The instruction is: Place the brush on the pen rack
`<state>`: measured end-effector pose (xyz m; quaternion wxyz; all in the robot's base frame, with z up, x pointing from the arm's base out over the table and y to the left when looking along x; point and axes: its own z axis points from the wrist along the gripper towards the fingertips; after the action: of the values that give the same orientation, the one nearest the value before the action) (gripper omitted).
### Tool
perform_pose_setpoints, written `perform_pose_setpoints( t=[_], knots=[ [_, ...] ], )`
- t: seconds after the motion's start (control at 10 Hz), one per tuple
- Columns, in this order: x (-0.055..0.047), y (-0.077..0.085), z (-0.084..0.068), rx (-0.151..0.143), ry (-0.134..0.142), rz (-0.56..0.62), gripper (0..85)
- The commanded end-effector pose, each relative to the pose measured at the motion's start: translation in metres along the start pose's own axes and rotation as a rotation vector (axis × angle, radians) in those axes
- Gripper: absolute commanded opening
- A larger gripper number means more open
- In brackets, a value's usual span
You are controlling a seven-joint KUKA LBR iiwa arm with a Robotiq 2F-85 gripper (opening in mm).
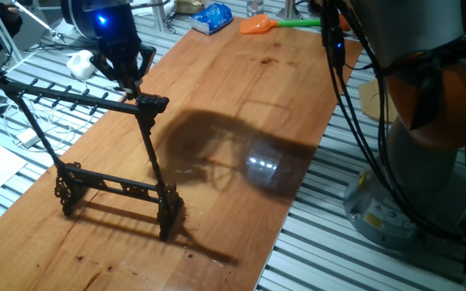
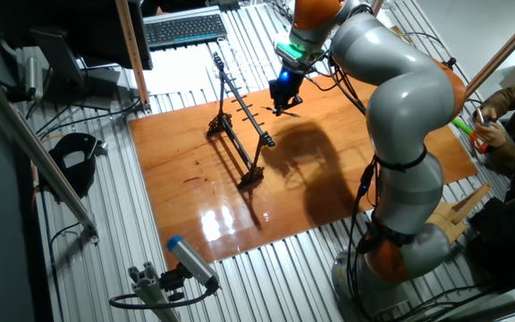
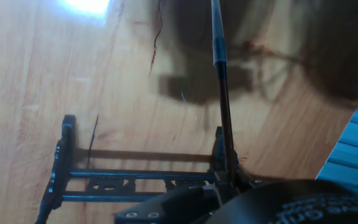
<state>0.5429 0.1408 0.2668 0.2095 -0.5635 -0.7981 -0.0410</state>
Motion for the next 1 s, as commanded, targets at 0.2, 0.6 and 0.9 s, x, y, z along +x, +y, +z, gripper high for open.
perform_pose_setpoints(
  t=[0.2, 0.6, 0.9],
  knots=[
    [0.0003, -0.0011, -0.0006, -0.004, 0.001, 0.0, 0.0],
    [-0.0001, -0.0009, -0.0004, 0.074, -0.185, -0.158, 0.0],
    [-0.0001, -0.0009, -0.0004, 0.008, -0.102, -0.223, 0.0]
  ],
)
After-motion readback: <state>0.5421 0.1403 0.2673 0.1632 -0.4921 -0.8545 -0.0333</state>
